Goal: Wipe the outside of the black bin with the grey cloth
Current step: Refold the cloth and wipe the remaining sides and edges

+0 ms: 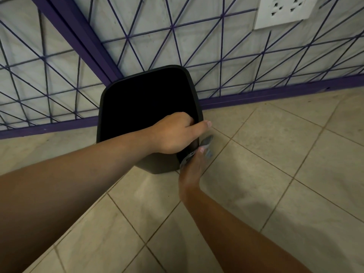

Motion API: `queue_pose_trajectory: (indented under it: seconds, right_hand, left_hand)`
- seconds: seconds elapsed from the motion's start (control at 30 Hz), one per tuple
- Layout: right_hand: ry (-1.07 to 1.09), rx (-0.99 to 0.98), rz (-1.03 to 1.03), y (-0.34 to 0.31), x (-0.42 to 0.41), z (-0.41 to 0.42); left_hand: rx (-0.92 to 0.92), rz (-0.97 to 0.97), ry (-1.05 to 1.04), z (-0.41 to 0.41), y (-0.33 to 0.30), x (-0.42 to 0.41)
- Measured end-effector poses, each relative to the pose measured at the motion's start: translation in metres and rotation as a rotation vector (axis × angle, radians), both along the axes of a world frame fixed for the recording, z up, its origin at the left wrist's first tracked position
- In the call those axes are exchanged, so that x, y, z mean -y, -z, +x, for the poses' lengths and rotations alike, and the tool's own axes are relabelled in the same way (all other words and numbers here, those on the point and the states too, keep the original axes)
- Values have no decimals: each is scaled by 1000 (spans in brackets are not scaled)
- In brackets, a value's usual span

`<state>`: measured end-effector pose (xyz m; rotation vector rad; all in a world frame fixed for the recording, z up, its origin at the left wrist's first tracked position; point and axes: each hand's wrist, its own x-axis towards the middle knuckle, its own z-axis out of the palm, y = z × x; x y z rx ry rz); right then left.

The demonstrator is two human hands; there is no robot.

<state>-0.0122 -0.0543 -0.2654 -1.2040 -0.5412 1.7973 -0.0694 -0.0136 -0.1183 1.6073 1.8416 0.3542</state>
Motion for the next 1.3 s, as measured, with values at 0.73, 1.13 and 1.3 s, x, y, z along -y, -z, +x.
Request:
queue_pose_trajectory:
  seconds: [0.73, 1.13, 1.3]
  right_hand:
    - [-91, -17, 33, 9, -23, 17]
    - [-19, 82, 85, -6, 4, 10]
    - [-87, 76, -125, -2, -22, 13]
  left_hand:
    - [23, -5, -12, -1, 0, 0]
    - [27, 6, -18, -2, 0, 0]
    - [9, 4, -4, -2, 0, 0]
